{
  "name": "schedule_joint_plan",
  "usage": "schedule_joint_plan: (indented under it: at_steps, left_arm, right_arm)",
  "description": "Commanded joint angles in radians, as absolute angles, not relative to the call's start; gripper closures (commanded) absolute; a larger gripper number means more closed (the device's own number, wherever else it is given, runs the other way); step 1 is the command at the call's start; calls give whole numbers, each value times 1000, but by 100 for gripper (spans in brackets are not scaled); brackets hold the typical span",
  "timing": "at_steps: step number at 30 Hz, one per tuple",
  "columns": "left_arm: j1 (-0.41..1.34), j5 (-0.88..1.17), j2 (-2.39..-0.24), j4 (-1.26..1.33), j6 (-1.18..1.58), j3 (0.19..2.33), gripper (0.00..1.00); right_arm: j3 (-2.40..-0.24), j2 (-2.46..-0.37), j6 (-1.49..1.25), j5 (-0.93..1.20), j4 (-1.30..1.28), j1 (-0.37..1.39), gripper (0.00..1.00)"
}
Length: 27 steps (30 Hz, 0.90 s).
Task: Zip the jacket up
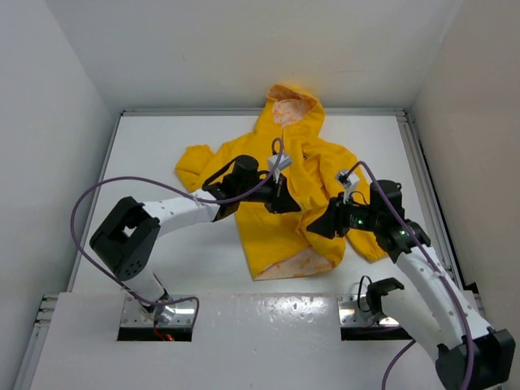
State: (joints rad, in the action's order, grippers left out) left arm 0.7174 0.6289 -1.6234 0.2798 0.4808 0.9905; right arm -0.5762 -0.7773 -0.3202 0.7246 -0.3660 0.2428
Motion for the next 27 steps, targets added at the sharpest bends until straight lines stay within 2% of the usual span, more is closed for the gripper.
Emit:
schedule_joint_plan:
  at_steps: [1,10,17,22,27]
  left_arm:
    - [741,649,-1649,348,531,1029,100]
    - [750,629,-1649,357,589,1039,100]
    - [741,638,-1649,368,618,1039,100]
    - [723,638,-1640,368,618,1029,100]
    - [723,638,-1640,379,618,1020,100]
  right_arm:
    - [-552,-814,-523,790,-258,275,64]
    - [-480,-887,-612,510,-63,383,62]
    - [-471,-969,-612,397,84,455,63]
    - [-492,-977,-556,344,58,465,66]
    - [-506,-913,-493,330,-72,462,67]
